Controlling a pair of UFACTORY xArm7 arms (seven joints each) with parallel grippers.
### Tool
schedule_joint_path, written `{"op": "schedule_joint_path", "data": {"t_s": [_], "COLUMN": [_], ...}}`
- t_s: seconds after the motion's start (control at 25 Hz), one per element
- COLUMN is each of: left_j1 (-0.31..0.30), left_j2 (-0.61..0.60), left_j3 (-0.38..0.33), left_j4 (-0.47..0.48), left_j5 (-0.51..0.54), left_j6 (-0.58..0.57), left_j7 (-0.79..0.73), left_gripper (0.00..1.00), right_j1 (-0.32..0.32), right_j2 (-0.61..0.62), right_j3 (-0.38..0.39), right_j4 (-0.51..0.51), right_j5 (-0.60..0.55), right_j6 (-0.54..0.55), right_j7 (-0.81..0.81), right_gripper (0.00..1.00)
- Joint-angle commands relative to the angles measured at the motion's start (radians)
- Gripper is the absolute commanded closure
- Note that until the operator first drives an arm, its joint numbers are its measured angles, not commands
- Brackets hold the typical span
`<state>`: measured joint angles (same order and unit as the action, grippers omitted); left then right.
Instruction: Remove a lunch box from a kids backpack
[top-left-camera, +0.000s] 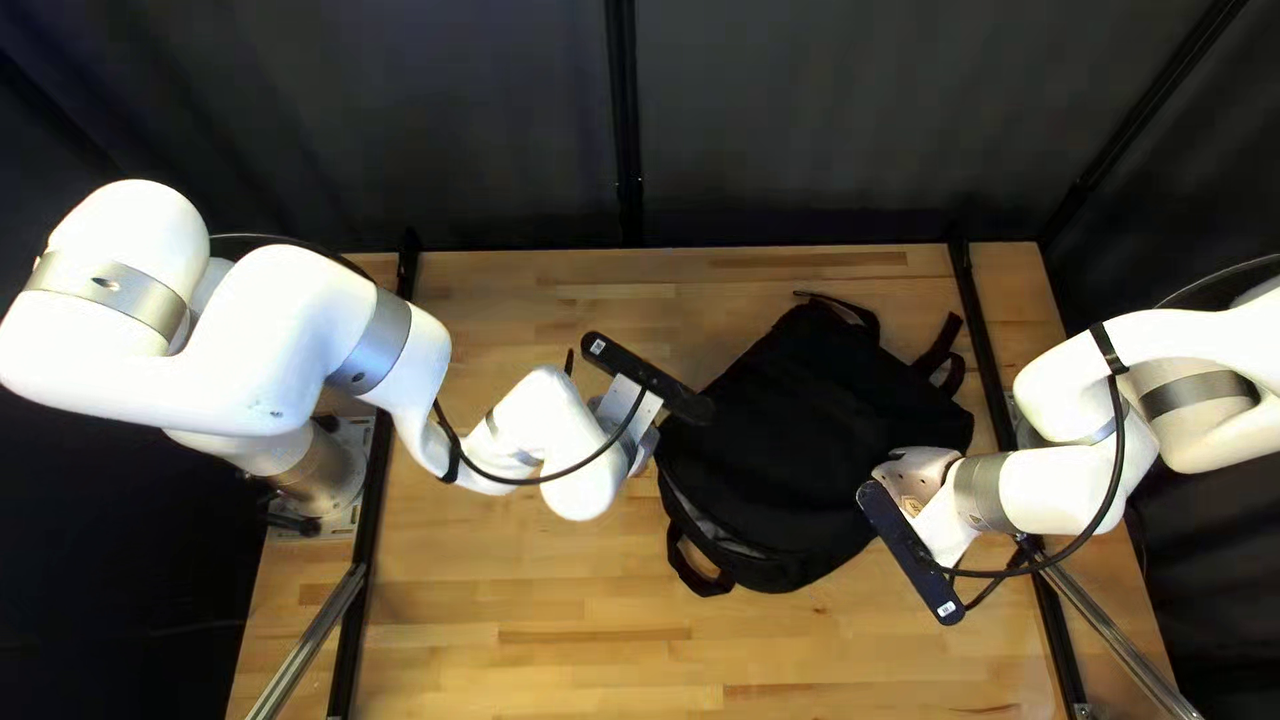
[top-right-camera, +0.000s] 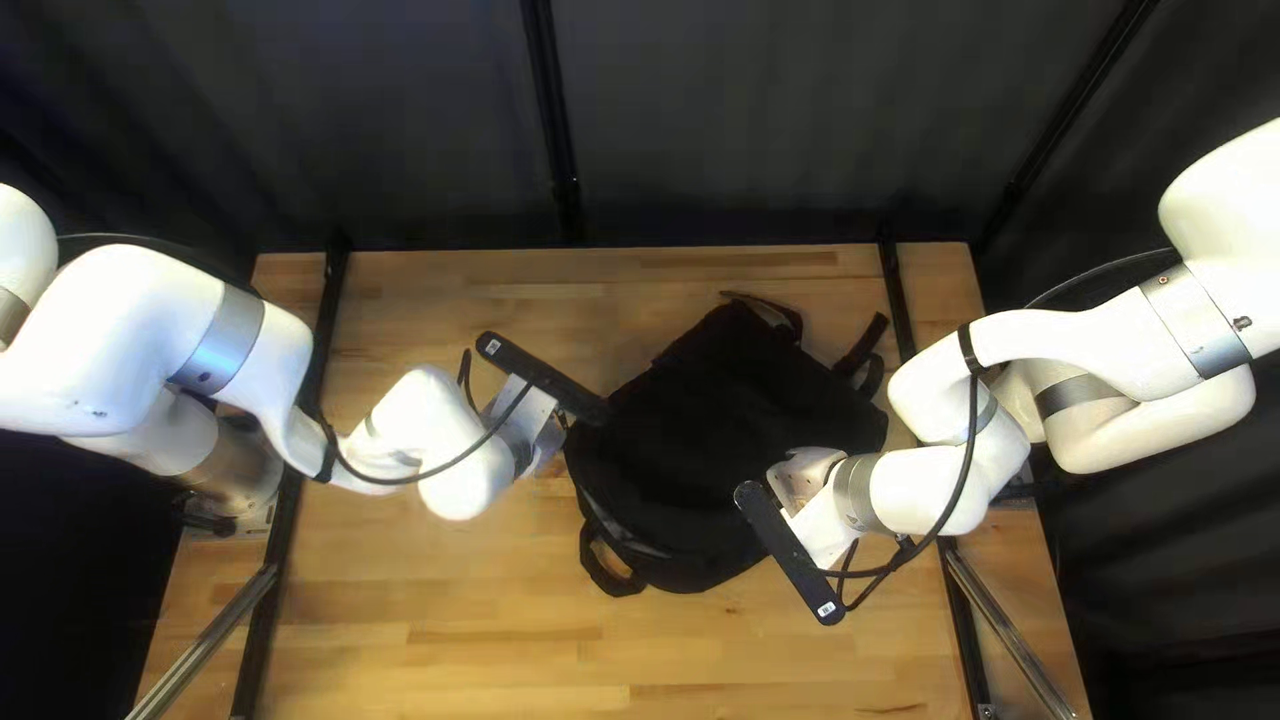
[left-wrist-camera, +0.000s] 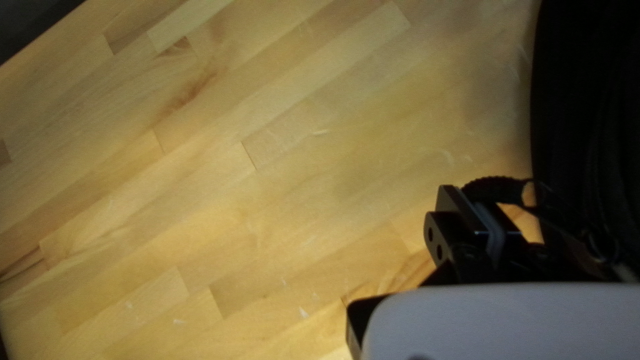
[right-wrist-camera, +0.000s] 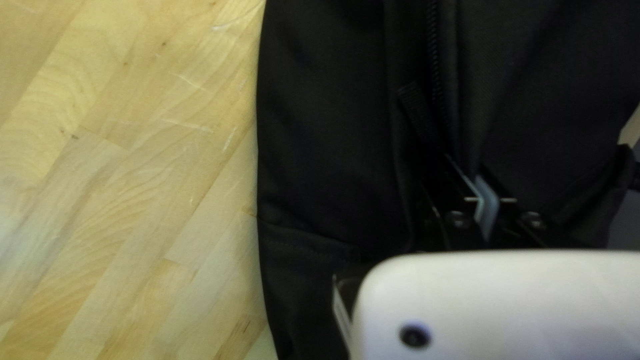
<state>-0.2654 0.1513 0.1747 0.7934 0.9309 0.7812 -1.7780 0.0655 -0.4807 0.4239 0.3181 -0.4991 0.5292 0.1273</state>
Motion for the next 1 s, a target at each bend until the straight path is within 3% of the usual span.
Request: {"op": "schedule_joint_path", "data": {"t_s": [0.04,0.44,0.68,0.72,0.76,1.0], "left_j1": [0.025,0.073,0.073,0.071,0.066,0.051], "left_j2": [0.008,0.058,0.049,0.044,0.034,0.014], "left_j3": [0.016,0.040,0.038,0.037,0.034,0.025], "left_j4": [0.026,0.089,0.080,0.075,0.066,0.046], "left_j5": [-0.014,-0.042,-0.046,-0.045,-0.043,-0.036], "left_j6": [-0.008,-0.043,-0.042,-0.041,-0.034,-0.016], "left_j7": [0.061,0.161,0.166,0.163,0.157,0.136], "left_gripper": [1.00,1.00,1.00,1.00,1.00,1.00], "right_j1": [-0.011,-0.028,-0.028,-0.024,-0.016,-0.015], "right_j2": [0.016,0.049,0.054,0.049,0.042,0.096], "right_j3": [0.002,0.004,0.000,-0.004,-0.008,0.056], "right_j4": [0.000,0.010,0.017,0.015,0.014,0.167], "right_j5": [-0.014,-0.037,-0.038,-0.034,-0.024,0.011], "right_j6": [-0.018,-0.043,-0.045,-0.045,-0.039,0.128], "right_j7": [0.001,-0.004,-0.015,-0.020,-0.024,0.046], "right_gripper": [1.00,1.00,1.00,0.86,0.00,0.00]}}
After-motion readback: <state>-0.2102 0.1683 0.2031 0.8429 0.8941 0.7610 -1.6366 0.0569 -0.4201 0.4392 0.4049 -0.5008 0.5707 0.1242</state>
